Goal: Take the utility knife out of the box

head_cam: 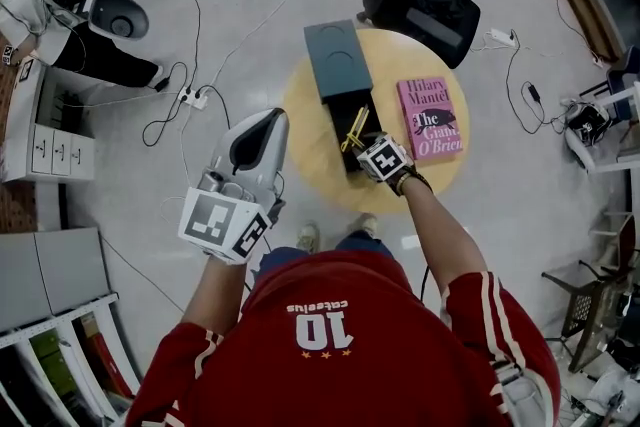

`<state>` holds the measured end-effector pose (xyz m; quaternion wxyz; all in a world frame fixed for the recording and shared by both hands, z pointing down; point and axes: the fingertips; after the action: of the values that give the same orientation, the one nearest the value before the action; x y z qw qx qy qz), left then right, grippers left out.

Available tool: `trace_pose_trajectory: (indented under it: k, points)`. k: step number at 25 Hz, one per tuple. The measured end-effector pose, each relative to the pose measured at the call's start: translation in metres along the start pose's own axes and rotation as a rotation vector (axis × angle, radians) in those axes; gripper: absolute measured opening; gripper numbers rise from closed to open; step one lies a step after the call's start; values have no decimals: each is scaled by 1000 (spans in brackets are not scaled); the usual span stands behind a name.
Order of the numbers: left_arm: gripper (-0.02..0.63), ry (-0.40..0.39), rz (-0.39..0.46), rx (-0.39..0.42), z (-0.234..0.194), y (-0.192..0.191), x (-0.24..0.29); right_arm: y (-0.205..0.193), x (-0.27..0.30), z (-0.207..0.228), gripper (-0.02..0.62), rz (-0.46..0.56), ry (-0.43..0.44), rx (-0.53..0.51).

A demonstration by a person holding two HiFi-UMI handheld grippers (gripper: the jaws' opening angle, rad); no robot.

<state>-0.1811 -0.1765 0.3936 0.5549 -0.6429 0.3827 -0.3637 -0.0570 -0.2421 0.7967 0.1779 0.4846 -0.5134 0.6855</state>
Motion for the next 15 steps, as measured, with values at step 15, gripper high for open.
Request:
trace_pose_trajectory:
  k: [15]
  points:
    - [3, 21, 1, -31, -10, -7, -13, -16, 19, -3, 49, -172, -82, -71]
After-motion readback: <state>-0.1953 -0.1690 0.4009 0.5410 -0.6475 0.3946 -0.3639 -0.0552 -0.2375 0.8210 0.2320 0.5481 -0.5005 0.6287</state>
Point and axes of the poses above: the fingertips, and each gripper's own axes: x forward along the fingers, z to its right, y out of its top, and after that the axes turned 7 degrees about -y, right-handed
